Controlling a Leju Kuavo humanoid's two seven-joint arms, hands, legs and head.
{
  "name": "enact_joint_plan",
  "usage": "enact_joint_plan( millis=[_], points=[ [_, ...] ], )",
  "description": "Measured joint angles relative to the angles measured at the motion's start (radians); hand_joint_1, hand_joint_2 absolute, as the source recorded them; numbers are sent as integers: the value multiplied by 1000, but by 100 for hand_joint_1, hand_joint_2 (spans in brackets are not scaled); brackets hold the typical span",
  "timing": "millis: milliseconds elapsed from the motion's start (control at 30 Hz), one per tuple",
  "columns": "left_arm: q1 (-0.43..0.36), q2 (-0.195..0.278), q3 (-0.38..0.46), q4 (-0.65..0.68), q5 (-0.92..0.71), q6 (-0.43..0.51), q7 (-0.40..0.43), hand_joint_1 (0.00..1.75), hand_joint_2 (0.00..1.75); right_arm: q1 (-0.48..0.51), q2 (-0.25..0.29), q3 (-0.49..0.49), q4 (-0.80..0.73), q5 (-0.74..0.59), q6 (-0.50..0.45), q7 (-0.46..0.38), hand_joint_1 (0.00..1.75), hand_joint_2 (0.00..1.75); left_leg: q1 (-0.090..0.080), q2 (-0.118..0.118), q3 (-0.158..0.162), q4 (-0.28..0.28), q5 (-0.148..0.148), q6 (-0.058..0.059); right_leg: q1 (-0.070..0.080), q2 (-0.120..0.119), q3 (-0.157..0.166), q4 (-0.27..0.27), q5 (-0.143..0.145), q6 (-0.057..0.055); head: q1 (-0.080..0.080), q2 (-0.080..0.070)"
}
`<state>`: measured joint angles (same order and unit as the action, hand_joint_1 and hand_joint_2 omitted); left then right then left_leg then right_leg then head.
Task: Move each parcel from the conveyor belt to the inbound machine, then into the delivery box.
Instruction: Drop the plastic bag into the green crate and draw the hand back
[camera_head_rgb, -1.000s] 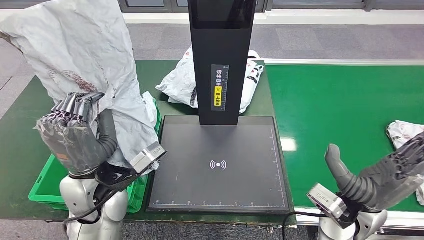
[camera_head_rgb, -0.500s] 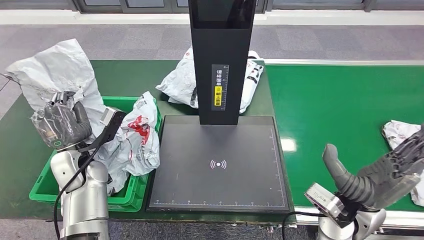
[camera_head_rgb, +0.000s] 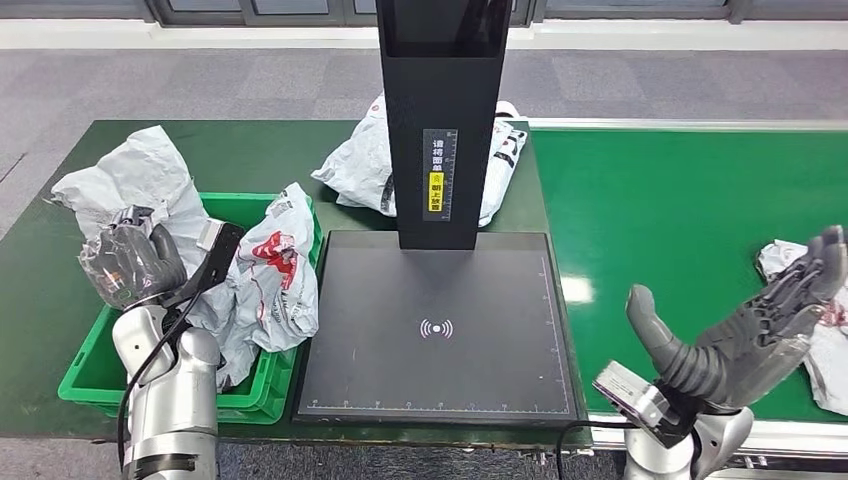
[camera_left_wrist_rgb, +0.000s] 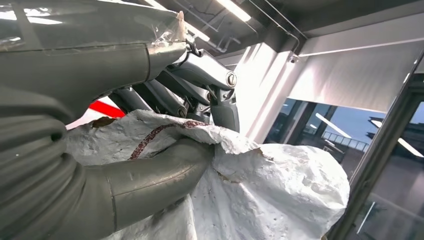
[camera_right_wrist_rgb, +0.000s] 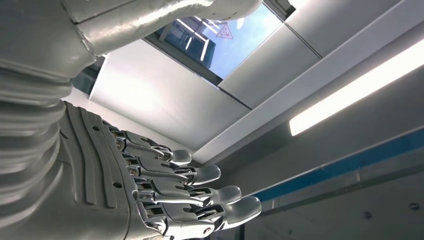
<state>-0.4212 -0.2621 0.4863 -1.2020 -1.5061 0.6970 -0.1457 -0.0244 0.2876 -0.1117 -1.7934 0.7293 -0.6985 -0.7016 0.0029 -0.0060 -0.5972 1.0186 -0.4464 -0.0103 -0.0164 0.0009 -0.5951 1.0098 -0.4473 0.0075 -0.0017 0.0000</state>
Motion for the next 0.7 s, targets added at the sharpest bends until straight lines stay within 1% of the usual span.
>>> enact_joint_plan(
  millis=[33, 167, 333, 567, 700],
  points=[
    [0, 2, 1, 2, 0, 0, 4, 0, 175, -1, 0, 1, 4, 1, 0, 0, 0, 175, 0, 0, 0, 0, 0, 0, 0, 0, 0, 0, 0, 0, 0, 0],
    [0, 8, 8, 2, 9, 1, 2, 0, 175, -4, 0, 4, 24, 9, 0, 0, 0, 175, 0, 0, 0, 0, 0, 0, 0, 0, 0, 0, 0, 0, 0, 0],
    [0, 8, 31, -7, 55, 3, -62, 0, 175, -7, 0, -6, 52, 4, 0, 1, 0, 175, 0, 0, 0, 0, 0, 0, 0, 0, 0, 0, 0, 0, 0, 0],
    [0, 4, 52, -19, 62, 4, -82, 0, 175, -10, 0, -22, 79, 0, 0, 1, 0, 175, 0, 0, 0, 0, 0, 0, 0, 0, 0, 0, 0, 0, 0, 0],
    [0, -10, 70, -39, 73, 4, -128, 0, 175, -25, 0, -59, 119, 13, 0, 1, 0, 175, 0, 0, 0, 0, 0, 0, 0, 0, 0, 0, 0, 0, 0, 0]
  ],
)
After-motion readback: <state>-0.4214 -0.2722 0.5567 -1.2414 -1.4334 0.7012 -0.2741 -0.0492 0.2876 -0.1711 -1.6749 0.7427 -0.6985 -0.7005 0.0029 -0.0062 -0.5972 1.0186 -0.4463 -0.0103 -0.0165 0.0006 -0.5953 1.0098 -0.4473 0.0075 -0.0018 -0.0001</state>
